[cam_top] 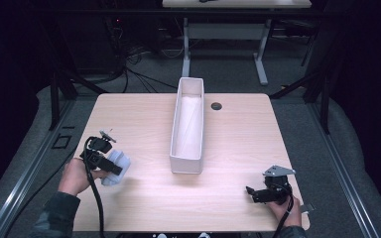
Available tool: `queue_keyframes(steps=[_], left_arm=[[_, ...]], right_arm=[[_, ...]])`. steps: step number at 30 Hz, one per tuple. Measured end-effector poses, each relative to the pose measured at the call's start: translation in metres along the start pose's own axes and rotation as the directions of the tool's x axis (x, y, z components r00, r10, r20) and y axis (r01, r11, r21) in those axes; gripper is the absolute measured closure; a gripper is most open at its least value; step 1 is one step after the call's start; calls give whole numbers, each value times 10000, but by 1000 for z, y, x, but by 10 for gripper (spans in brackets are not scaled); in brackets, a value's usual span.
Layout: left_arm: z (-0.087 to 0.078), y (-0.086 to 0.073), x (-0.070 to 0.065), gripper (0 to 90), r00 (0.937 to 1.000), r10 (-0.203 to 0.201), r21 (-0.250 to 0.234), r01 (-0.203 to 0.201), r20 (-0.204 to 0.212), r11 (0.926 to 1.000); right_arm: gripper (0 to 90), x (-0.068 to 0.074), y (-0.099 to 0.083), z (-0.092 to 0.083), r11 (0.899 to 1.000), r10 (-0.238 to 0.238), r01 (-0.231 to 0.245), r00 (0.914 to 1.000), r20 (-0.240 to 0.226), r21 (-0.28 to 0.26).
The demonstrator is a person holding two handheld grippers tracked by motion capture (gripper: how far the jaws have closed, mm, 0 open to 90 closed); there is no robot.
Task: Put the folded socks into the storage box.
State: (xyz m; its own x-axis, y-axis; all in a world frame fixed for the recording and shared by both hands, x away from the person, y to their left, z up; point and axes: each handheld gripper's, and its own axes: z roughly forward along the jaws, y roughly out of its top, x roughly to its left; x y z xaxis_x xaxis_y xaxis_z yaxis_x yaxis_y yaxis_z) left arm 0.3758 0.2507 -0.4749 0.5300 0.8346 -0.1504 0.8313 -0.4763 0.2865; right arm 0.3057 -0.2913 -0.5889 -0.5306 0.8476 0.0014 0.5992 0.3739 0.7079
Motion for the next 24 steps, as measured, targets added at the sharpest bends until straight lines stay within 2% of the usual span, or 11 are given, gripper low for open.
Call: queue_keyframes(steps=[7,15,21,24], left_arm=[[-3,9,-6,592,10000,45,-34,-45,18,10000],[-9,22,-17,592,9989,466,-50,-466,-25,9989],[-14,32,-23,592,9988,497,-96,-498,-15,9987],[-17,36,-25,593,9980,638,-96,-638,-33,9979]], right_arm=[[19,0,0,0,10000,-15,15,10000,10,4],[20,0,0,0,10000,12,-12,10000,6,4],[24,0,0,0,10000,39,-39,10000,-3,-16],[24,-1,0,0,10000,18,-18,10000,6,3]])
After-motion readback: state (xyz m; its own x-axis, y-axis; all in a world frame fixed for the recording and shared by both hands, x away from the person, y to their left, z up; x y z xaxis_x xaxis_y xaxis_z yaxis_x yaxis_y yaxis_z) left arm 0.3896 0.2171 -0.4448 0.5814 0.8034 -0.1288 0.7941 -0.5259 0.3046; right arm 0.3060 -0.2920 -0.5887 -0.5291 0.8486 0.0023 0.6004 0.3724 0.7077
